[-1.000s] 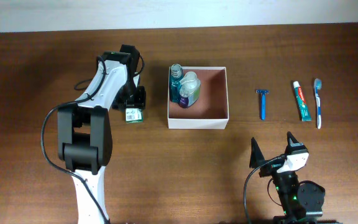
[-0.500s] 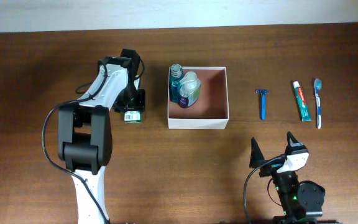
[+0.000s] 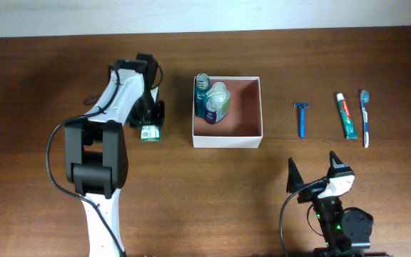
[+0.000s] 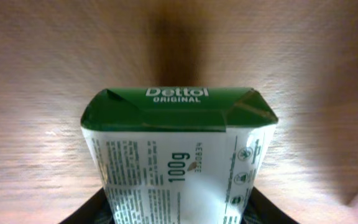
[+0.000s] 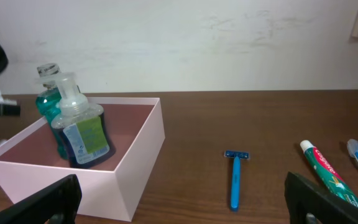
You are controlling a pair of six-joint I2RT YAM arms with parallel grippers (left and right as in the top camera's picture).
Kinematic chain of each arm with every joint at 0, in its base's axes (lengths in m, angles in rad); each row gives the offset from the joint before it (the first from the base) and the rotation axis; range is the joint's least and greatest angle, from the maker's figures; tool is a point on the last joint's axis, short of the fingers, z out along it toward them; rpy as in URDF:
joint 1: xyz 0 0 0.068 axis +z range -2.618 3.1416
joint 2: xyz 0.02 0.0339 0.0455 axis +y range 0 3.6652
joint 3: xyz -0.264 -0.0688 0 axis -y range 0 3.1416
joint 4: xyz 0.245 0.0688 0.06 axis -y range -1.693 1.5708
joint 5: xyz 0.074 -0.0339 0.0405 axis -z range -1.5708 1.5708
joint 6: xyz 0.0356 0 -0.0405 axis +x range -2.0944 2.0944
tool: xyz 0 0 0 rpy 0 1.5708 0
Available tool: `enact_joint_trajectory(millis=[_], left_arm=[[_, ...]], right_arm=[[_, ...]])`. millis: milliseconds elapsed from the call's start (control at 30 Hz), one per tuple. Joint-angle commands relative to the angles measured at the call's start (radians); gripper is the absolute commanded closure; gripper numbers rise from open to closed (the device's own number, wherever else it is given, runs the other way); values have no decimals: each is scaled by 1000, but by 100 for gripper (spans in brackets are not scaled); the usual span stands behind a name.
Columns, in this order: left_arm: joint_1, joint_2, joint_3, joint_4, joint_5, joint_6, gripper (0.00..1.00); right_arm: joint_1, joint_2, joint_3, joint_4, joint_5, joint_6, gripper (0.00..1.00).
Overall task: Pack container
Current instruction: 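Lower the left gripper and grasp the Dettol soap box, then carry the Dettol soap box over the pink box and lower it in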
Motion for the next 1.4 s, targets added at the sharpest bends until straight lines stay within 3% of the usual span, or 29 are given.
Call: enact_joint_trajectory(millis=[0,300,533,800,933,1367], left_arm=[[18,-3,192,-58,13,-1,73],[-19,-3,780,-300,13,-1,74],[-175,-3,1080,-394,24,46,74],[-415,4,1082,-389,2,82,74],[-496,35,1072,-370,-84,81,74],[-542,296,1072,-370,-93,80,74]], right_arm=[[-8,-7,-6,-3,-12,-7,1],[-8,-7,-6,-3,-12,-7,1],[-8,-7,-6,-3,-12,-7,1],[-8,-7,-6,-3,-12,-7,1],[-8,-7,-6,-4,-12,-7,1],[-8,-7,-6,-4,-12,-7,1]])
